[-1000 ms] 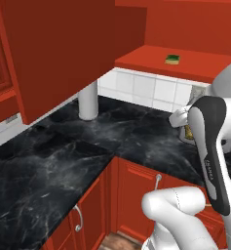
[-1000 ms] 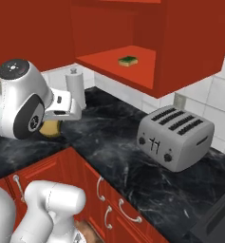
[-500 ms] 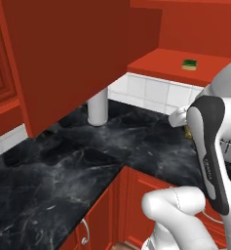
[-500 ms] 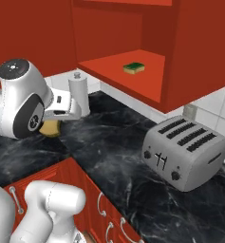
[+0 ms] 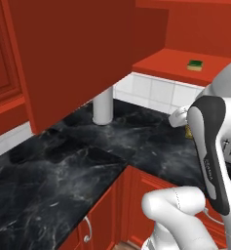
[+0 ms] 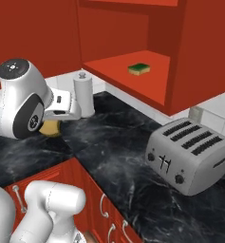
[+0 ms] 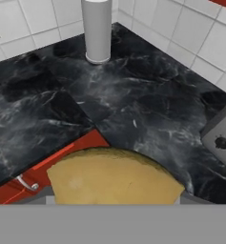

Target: Pick up the sponge and sponge from the sink, and place them back in the cabinet, and close the cabinet door.

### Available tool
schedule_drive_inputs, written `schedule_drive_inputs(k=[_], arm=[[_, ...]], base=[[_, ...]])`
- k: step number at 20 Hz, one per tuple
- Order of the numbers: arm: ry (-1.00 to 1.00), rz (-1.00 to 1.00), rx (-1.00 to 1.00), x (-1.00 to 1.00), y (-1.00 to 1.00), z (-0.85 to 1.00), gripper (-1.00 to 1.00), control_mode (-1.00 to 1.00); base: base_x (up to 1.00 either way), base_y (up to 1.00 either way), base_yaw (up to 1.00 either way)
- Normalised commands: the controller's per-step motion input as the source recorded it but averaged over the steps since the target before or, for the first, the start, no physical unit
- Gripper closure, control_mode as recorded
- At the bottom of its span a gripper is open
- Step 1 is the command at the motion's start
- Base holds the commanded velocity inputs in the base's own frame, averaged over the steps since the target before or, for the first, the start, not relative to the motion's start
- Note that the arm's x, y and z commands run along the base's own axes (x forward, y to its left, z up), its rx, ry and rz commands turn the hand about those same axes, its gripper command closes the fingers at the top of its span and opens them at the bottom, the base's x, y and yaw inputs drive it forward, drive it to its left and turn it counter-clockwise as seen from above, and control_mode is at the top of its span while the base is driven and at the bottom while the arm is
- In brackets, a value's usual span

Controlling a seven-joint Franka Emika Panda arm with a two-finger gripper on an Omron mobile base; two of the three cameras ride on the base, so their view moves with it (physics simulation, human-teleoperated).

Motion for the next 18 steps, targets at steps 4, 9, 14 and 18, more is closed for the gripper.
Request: schedule_drive_inputs(k=[4,9,14,18], arm=[[0.00,0.00,0.00,0.00,0.00,0.00,1.00,1.00],[0.00,0.00,0.00,0.00,0.00,0.00,1.00,1.00],[0.00,0.00,0.00,0.00,0.00,0.00,1.00,1.00],[0.00,0.00,0.00,0.00,0.00,0.00,1.00,1.00]], base=[[0.23,0.15,0.10],[0.25,0.07,0.04],[0.21,0.01,0.00],[0.00,0.00,0.00]])
